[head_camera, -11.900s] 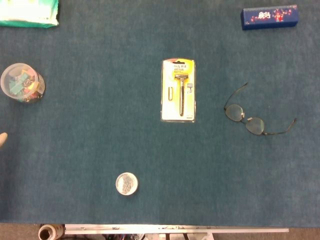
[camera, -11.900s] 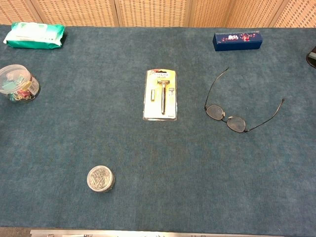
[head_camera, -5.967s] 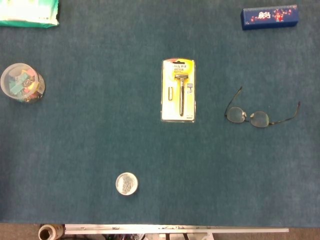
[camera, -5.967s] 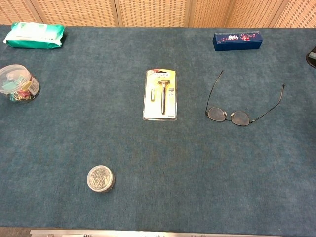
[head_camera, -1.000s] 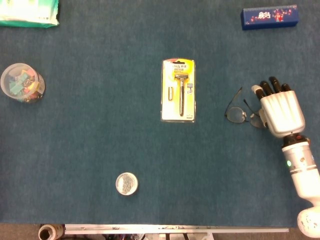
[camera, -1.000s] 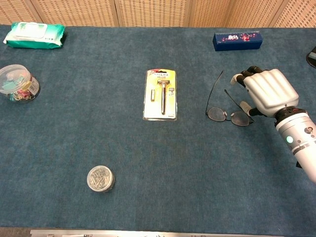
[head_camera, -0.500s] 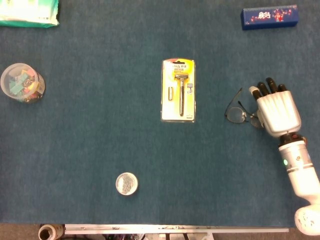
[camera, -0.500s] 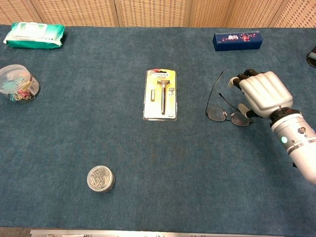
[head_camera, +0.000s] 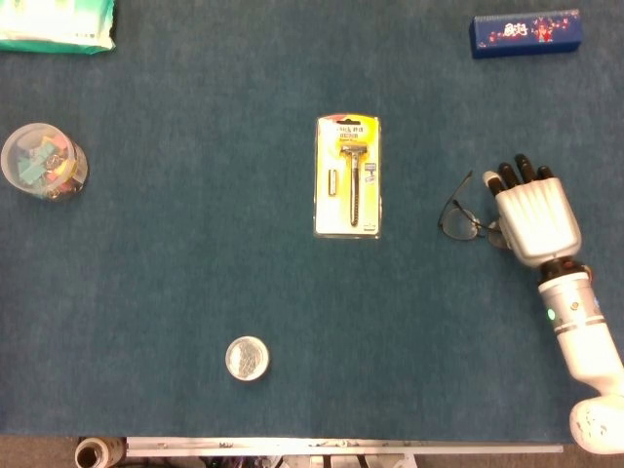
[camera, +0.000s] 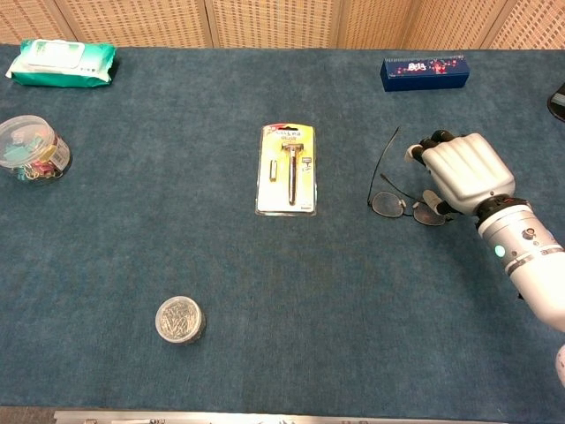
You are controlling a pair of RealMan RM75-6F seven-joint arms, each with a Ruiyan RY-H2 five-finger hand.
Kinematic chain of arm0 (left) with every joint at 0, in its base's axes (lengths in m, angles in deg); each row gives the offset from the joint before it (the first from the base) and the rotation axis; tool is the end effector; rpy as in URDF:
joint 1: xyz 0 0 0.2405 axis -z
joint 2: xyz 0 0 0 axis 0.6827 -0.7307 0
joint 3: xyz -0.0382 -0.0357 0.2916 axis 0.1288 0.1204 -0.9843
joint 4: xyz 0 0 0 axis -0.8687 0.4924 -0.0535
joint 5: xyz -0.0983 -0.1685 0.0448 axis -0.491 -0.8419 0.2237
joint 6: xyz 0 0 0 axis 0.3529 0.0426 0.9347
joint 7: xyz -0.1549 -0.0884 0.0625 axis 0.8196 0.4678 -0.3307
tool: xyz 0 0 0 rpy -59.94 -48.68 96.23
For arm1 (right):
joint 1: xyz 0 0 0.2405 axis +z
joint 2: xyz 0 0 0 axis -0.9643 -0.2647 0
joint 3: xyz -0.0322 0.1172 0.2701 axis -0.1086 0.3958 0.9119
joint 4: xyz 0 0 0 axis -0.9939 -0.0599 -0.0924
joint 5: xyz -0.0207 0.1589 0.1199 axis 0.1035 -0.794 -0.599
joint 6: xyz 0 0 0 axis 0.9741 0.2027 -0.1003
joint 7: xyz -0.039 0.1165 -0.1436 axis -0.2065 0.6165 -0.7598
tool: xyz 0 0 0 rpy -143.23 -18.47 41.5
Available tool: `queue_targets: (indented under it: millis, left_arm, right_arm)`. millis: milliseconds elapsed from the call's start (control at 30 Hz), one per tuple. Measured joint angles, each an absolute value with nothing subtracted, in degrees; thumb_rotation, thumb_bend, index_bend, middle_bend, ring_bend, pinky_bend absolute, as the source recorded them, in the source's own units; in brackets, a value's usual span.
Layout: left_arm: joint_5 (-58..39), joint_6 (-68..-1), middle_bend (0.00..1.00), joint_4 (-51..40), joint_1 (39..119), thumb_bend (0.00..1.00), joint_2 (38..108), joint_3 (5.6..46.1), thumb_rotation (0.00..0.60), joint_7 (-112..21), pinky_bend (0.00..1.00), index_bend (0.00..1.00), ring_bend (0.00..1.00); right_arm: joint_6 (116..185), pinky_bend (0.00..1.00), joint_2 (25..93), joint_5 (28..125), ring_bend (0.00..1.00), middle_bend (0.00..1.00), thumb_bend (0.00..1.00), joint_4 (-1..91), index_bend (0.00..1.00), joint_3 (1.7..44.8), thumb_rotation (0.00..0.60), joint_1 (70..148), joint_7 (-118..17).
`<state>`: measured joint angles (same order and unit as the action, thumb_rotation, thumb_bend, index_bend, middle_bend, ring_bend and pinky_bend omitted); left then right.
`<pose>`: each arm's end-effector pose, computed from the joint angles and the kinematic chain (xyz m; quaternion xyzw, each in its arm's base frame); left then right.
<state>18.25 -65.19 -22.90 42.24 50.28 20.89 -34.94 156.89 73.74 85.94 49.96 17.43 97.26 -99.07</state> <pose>-0.3494 0.1935 0.2373 -0.5448 -0.3706 -0.4436 0.6075 -0.2623 -0.3127 -0.0485 0.7497 -0.2581 0.2344 0.5624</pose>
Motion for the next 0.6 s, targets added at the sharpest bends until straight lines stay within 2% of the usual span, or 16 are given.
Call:
queue_targets:
  millis: [400,600]
  left_arm:
    - [18.3,-65.3,0.45,-22.6,42.1,0.12,50.3,20.9,0.600,-34.7,0.44,0.45,0.37]
    - [18.4,-65.5,0.45,-22.4,42.0,0.12,50.4,20.8,0.600,-34.8,0.44,0.45,0.37]
  right_arm:
    - [156.3,0.40,74.2,85.5,0.19,0.31,0.31,48.8,0.31,17.0,0.600,97.6,-99.0]
    - [159.0,0.40,72.1,88.0,0.19,0.31,0.31,51.9,0.31,16.7,0.600,96.8,-96.8]
